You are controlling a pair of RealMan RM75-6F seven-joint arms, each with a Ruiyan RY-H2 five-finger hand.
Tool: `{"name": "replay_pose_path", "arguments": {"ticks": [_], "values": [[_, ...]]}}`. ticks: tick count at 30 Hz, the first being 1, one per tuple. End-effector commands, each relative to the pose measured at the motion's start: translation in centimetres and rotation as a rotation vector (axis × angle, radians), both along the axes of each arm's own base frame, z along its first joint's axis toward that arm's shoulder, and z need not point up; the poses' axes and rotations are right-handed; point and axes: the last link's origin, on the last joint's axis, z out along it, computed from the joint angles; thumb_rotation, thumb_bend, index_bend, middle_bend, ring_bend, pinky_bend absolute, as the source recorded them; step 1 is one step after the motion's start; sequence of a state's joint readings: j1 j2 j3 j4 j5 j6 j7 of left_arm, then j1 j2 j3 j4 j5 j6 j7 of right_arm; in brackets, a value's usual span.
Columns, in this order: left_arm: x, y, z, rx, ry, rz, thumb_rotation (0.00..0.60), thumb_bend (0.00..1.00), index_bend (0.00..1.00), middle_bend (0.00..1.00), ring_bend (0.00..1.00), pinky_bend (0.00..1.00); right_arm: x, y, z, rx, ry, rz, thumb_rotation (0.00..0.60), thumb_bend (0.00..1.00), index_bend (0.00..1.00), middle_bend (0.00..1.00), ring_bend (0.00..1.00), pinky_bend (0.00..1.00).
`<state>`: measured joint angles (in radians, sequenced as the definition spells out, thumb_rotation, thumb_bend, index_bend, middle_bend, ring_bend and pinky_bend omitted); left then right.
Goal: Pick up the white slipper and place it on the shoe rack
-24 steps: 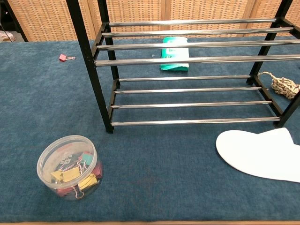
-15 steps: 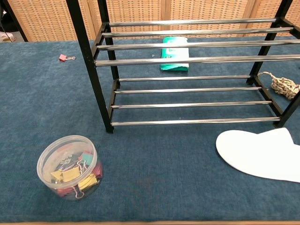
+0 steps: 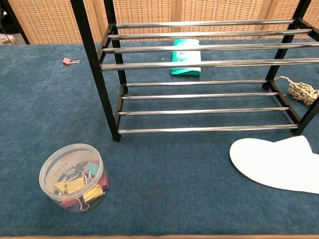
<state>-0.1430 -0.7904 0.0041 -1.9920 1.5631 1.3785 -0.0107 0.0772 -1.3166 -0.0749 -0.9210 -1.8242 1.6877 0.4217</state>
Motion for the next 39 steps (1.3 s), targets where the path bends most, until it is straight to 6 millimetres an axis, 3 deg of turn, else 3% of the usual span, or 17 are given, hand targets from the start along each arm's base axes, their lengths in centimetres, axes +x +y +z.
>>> {"name": "replay_pose_path", "arguments": {"ticks": [1, 15, 25, 30, 39], "values": [[0.0, 0.1, -0.3, -0.003, 0.004, 0.004, 0.6, 0.0, 0.0, 0.0, 0.0, 0.0, 0.7, -0.5, -1.7, 0.065, 0.006, 0.097, 0.6, 0.0, 0.33, 0.28, 0.22, 0.34], [0.0, 0.5, -1.0, 0.001, 0.025, 0.019, 0.6, 0.0, 0.0, 0.0, 0.0, 0.0, 3.3, -4.6, -5.1, 0.139, 0.22, 0.488, 0.6, 0.0, 0.33, 0.28, 0.25, 0.4], [0.0, 0.5, -0.9, 0.009, 0.021, 0.035, 0.6, 0.0, 0.0, 0.0, 0.0, 0.0, 3.6, -6.8, -7.5, 0.156, 0.266, 0.512, 0.6, 0.0, 0.33, 0.24, 0.24, 0.4], [-0.1, 0.6, -1.0, 0.007, 0.022, 0.036, 0.6, 0.0, 0.0, 0.0, 0.0, 0.0, 3.6, -7.7, -8.1, 0.153, 0.292, 0.513, 0.6, 0.0, 0.3, 0.18, 0.2, 0.4], [-0.1, 0.6, -0.9, 0.009, 0.017, 0.039, 0.6, 0.0, 0.0, 0.0, 0.0, 0.0, 4.3, -9.0, -9.9, 0.168, 0.298, 0.531, 0.6, 0.0, 0.32, 0.18, 0.14, 0.35]]}}
